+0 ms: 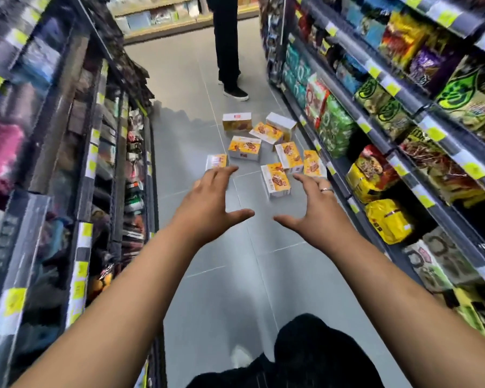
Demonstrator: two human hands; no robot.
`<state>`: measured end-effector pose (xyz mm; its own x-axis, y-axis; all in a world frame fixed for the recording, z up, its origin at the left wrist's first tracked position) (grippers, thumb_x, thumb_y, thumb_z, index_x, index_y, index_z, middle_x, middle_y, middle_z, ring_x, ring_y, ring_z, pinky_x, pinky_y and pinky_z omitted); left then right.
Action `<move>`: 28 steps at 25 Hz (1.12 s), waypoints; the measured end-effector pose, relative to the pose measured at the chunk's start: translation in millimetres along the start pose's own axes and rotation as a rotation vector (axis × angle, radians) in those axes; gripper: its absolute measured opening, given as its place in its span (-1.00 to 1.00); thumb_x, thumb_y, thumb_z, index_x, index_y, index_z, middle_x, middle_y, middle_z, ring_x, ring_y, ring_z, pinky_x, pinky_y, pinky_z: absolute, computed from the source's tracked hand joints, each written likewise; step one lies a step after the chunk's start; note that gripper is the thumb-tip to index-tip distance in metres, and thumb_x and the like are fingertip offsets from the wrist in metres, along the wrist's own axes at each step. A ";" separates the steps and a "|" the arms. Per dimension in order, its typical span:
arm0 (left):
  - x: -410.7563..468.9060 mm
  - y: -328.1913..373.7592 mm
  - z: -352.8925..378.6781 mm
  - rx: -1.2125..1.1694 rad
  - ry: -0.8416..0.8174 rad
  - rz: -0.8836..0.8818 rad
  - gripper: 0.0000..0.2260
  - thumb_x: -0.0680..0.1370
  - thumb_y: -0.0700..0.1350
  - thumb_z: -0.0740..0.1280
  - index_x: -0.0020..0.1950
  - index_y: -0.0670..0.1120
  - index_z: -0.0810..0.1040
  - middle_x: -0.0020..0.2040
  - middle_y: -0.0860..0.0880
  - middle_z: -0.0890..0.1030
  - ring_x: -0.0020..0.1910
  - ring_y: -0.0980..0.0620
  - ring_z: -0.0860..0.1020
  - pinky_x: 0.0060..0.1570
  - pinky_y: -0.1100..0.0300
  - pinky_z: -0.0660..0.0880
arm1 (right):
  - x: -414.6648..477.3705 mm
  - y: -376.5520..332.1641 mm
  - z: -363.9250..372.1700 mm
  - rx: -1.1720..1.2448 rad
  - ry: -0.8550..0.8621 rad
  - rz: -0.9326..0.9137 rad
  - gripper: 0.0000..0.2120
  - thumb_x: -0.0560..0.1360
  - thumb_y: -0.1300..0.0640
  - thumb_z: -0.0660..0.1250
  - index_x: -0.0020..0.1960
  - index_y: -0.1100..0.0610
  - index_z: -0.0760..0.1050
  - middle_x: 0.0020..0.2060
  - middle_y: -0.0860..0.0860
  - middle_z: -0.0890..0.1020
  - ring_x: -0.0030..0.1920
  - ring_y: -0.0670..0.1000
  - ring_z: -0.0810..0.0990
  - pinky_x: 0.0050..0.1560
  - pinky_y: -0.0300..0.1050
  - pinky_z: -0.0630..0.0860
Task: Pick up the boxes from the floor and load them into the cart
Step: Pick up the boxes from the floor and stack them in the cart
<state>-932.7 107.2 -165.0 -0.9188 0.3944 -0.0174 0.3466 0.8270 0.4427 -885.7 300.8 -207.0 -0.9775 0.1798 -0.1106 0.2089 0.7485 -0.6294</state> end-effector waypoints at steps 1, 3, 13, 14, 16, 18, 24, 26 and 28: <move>25.6 -2.2 0.7 -0.002 -0.018 0.011 -0.23 0.42 0.22 0.43 0.52 0.07 0.16 0.46 -0.01 0.29 0.42 -0.07 0.29 0.36 0.04 0.27 | 20.8 4.4 -0.9 -0.002 0.004 0.022 -0.14 0.34 -0.18 0.50 0.51 -0.11 0.14 0.43 0.00 0.19 0.35 0.08 0.38 0.23 -0.02 0.41; 79.5 -6.2 4.5 -0.004 -0.032 0.036 -0.23 0.41 0.21 0.44 0.52 0.05 0.17 0.46 -0.03 0.30 0.43 -0.08 0.28 0.37 0.03 0.27 | 67.9 17.0 -3.2 0.003 0.005 0.064 -0.16 0.34 -0.18 0.49 0.50 -0.12 0.15 0.44 0.00 0.19 0.35 0.09 0.37 0.21 -0.01 0.42; 326.0 -10.1 12.9 0.037 -0.050 0.051 -0.20 0.41 0.18 0.46 0.53 0.06 0.14 0.47 -0.02 0.25 0.42 -0.08 0.30 0.32 0.04 0.30 | 313.8 47.0 -43.4 0.039 -0.002 0.089 -0.16 0.32 -0.10 0.54 0.48 -0.05 0.20 0.44 0.07 0.22 0.35 0.08 0.38 0.26 -0.07 0.35; 347.4 -9.3 16.1 0.037 -0.063 0.052 -0.20 0.41 0.18 0.45 0.53 0.05 0.13 0.47 -0.02 0.25 0.42 -0.09 0.30 0.32 0.04 0.30 | 331.1 50.9 -45.7 0.040 -0.007 0.096 -0.16 0.32 -0.11 0.54 0.48 -0.05 0.20 0.44 0.07 0.22 0.36 0.08 0.37 0.27 -0.08 0.34; 391.2 -7.6 22.9 0.041 -0.087 0.076 -0.19 0.41 0.19 0.45 0.53 0.05 0.13 0.47 -0.03 0.26 0.42 -0.09 0.30 0.33 0.04 0.30 | 364.9 63.2 -49.6 0.051 -0.011 0.126 -0.16 0.33 -0.12 0.53 0.48 -0.07 0.19 0.44 0.06 0.21 0.35 0.08 0.37 0.27 -0.08 0.34; 433.1 -9.3 32.7 0.048 -0.125 0.108 -0.19 0.40 0.19 0.46 0.53 0.06 0.13 0.47 -0.04 0.27 0.41 -0.11 0.30 0.34 0.03 0.29 | 395.7 75.8 -51.7 0.061 -0.005 0.163 -0.16 0.32 -0.13 0.53 0.48 -0.08 0.20 0.42 0.06 0.22 0.33 0.08 0.40 0.28 -0.05 0.37; 563.9 -18.3 66.0 0.071 -0.262 0.303 -0.18 0.38 0.20 0.47 0.53 0.03 0.16 0.46 -0.07 0.30 0.42 -0.11 0.30 0.36 0.02 0.28 | 477.8 109.0 -48.6 0.079 0.079 0.333 -0.17 0.33 -0.16 0.52 0.48 -0.10 0.19 0.40 0.05 0.23 0.27 0.07 0.43 0.12 -0.14 0.38; 610.7 -21.9 78.4 0.088 -0.333 0.378 -0.17 0.38 0.20 0.46 0.53 0.00 0.17 0.46 -0.08 0.29 0.42 -0.12 0.29 0.37 0.00 0.27 | 506.7 118.7 -44.4 0.104 0.132 0.413 -0.17 0.34 -0.14 0.52 0.48 -0.07 0.20 0.39 0.07 0.24 0.28 0.08 0.42 0.13 -0.16 0.37; 655.2 -24.9 90.5 0.111 -0.405 0.452 -0.18 0.38 0.20 0.47 0.52 0.00 0.18 0.45 -0.08 0.29 0.42 -0.13 0.29 0.38 -0.02 0.28 | 532.9 131.6 -37.2 0.144 0.182 0.526 -0.17 0.34 -0.15 0.51 0.49 -0.07 0.19 0.40 0.08 0.24 0.31 0.09 0.41 0.19 -0.13 0.37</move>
<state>-1526.2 381.3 -268.6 -0.5389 0.8187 -0.1985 0.7226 0.5703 0.3906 -1378.0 518.9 -320.1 -0.7194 0.6211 -0.3111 0.6470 0.4362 -0.6253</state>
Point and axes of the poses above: each hand's wrist, its own x-axis towards the middle knuckle, its own z-axis out of the palm, y = z × x, the point moved 10 cm from there along x, towards the middle knuckle
